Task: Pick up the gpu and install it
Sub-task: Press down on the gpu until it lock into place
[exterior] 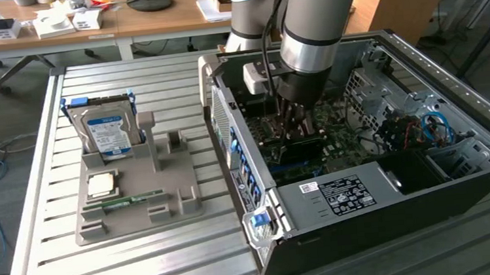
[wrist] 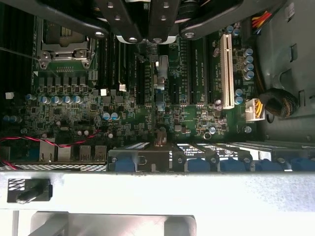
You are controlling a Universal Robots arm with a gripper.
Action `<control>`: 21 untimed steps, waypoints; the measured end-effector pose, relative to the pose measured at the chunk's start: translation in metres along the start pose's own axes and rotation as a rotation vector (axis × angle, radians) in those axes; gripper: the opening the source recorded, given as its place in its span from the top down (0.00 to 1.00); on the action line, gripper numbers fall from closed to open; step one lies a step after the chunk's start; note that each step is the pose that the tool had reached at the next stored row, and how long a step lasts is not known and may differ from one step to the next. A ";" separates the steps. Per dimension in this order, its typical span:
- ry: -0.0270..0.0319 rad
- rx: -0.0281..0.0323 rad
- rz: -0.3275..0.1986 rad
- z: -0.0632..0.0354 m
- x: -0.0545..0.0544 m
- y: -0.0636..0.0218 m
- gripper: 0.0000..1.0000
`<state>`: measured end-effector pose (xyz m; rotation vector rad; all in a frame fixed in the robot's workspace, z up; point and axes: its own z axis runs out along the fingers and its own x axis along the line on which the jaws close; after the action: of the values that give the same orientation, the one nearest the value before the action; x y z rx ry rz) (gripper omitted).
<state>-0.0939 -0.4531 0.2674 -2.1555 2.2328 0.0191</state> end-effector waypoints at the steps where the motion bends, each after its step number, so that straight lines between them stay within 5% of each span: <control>1: -0.0003 0.0002 0.000 0.0006 0.000 0.0000 0.89; 21: 0.0003 0.0000 0.000 0.0013 0.002 0.0000 0.89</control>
<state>-0.0939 -0.4555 0.2660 -2.1556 2.2330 0.0187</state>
